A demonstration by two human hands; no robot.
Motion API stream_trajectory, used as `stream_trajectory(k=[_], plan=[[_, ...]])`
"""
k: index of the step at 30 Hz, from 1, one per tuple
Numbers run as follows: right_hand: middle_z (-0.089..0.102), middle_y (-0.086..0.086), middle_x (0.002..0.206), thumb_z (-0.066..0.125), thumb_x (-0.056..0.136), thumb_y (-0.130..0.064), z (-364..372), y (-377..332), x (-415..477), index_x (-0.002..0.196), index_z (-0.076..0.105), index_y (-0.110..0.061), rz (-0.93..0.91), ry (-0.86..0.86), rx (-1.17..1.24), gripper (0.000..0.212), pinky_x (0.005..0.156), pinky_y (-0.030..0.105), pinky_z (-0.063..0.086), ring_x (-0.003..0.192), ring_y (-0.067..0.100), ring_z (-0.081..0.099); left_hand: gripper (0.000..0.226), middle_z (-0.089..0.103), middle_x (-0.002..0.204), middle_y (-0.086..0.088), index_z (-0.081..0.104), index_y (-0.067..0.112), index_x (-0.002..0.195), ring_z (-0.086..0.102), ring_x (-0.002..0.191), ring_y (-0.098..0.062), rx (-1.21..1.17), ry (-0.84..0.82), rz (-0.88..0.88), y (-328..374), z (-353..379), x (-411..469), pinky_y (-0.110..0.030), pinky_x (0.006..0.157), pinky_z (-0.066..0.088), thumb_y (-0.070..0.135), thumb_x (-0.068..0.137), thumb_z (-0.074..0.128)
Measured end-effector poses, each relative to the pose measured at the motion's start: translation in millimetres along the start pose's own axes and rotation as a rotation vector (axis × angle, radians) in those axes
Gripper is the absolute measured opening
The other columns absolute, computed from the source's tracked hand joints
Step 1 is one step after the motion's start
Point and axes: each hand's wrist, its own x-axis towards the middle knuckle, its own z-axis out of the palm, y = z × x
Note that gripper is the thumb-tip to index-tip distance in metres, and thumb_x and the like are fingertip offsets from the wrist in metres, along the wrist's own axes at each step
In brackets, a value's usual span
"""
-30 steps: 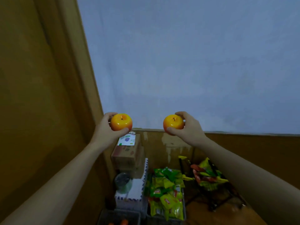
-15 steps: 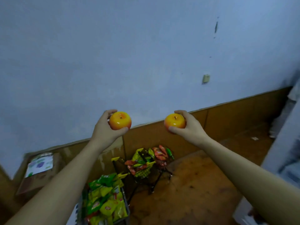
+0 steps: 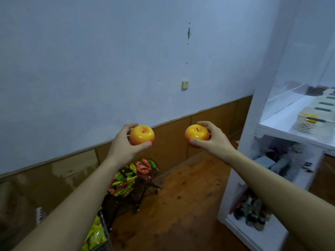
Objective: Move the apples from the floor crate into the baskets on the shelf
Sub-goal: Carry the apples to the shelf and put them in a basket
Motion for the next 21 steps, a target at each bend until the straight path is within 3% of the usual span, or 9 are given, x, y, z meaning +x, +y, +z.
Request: stream_trajectory(k=[5,10,14,18,21], plan=[[0.054,-0.015,0.120,0.088,0.066,-0.051,-83,43,-41,0.134,0.049,-0.038,0.054,0.081,-0.030,0.080,0.087,0.030,0.053,0.107,0.011,0.058,0.073,0.060,0.121,0.001,0.054,0.030,0.130,0.061,0.101,-0.008,-0.057,-0.086,0.053,37,80,0,-0.029,0.081,0.051,0.034,0.067,0.092],[0.055,-0.005,0.129,0.090,0.067,-0.045,-162,86,-79,0.137,0.048,-0.035,0.163,0.181,-0.083,0.082,0.091,0.037,0.054,0.109,0.017,0.059,0.074,0.059,0.122,0.004,0.053,0.037,0.128,0.061,0.106,-0.013,-0.085,-0.231,0.136,78,168,6,-0.035,0.087,0.055,0.041,0.065,0.092],[0.058,-0.008,0.123,0.088,0.057,-0.053,-223,120,-106,0.132,0.051,-0.038,0.241,0.300,-0.112,0.084,0.093,0.042,0.054,0.108,0.016,0.061,0.077,0.056,0.125,0.005,0.050,0.037,0.132,0.058,0.109,-0.014,-0.084,-0.338,0.224,117,235,24,-0.025,0.082,0.051,0.039,0.067,0.091],[0.055,-0.017,0.113,0.092,0.063,-0.039,-277,149,-122,0.130,0.053,-0.035,0.290,0.408,-0.145,0.078,0.092,0.037,0.053,0.106,0.016,0.062,0.075,0.056,0.118,0.011,0.050,0.037,0.131,0.056,0.103,-0.003,-0.142,-0.404,0.290,153,304,42,-0.023,0.081,0.049,0.038,0.067,0.091],[0.056,-0.015,0.117,0.091,0.062,-0.044,-311,174,-124,0.128,0.052,-0.042,0.313,0.446,-0.183,0.077,0.091,0.036,0.054,0.104,0.011,0.060,0.075,0.055,0.116,0.021,0.051,0.039,0.129,0.055,0.102,0.003,-0.194,-0.472,0.312,176,360,55,-0.024,0.080,0.050,0.042,0.066,0.091]])
